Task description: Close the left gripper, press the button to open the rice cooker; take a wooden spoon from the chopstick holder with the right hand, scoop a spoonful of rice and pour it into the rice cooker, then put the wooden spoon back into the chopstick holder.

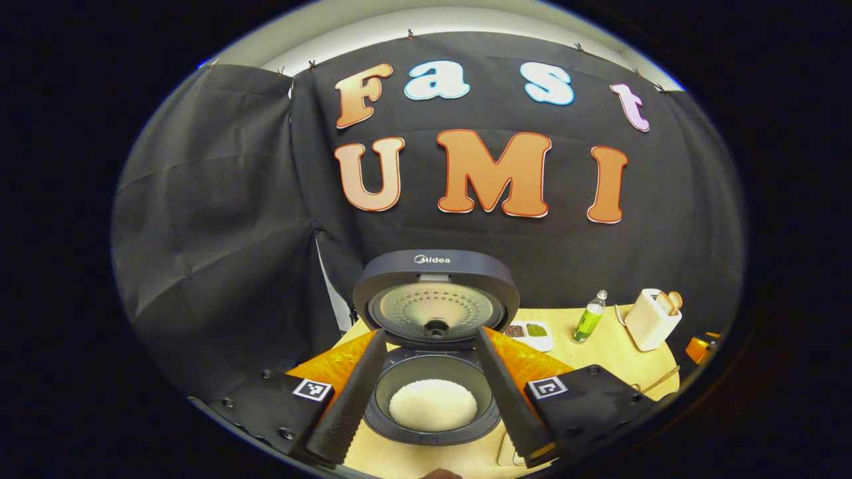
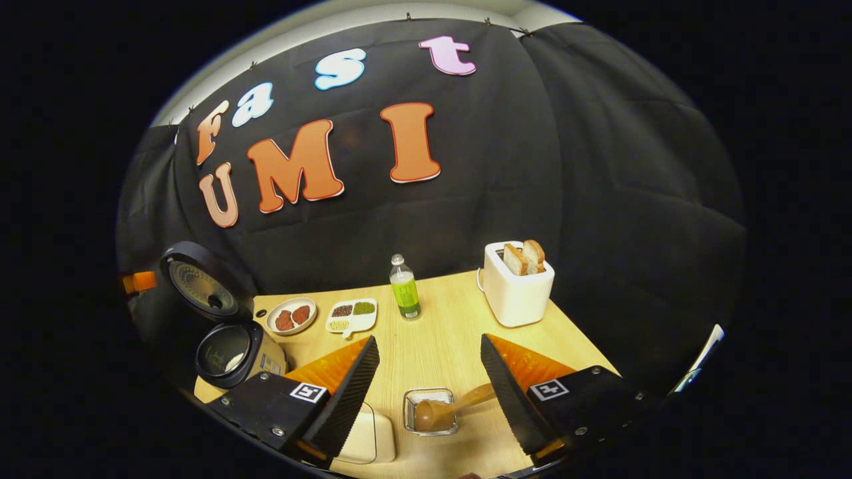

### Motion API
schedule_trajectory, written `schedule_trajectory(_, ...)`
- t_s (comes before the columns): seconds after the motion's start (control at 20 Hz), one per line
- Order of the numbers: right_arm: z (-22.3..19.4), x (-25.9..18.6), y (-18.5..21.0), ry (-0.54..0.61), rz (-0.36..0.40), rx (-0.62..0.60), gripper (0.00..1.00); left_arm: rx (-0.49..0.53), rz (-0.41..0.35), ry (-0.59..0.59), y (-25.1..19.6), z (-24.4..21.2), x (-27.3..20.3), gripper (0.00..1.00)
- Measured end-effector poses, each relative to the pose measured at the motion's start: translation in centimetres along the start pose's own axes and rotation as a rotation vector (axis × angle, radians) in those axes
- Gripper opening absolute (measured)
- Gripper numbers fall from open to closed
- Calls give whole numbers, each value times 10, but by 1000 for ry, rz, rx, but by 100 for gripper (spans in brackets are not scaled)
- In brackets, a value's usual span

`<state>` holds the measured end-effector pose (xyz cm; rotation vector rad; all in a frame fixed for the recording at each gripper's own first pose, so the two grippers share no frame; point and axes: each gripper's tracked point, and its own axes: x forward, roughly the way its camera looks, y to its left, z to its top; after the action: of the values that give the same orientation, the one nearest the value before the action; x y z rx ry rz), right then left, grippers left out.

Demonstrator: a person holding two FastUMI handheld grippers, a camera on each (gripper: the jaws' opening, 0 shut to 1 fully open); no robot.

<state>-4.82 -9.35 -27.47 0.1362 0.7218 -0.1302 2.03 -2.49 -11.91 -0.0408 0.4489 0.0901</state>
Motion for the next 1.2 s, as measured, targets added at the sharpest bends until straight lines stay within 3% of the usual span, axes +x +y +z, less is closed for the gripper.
schedule_trajectory(0.15, -19, 9, -8, 65, -2, 20, 95, 17, 31, -3, 0, -2, -8, 96)
schedule_trajectory(0.7, -50, 43, -53, 153, -42, 36, 95, 46, 93, -21, -7, -10, -33, 92)
schedule_trajectory(0.9, -73, 59, -59, 211, -32, 39, 95, 54, 122, -23, -11, -13, -42, 96)
schedule_trajectory(1.2, -96, 72, -53, 236, 18, 95, 93, 68, 168, 0, -10, -25, -53, 93)
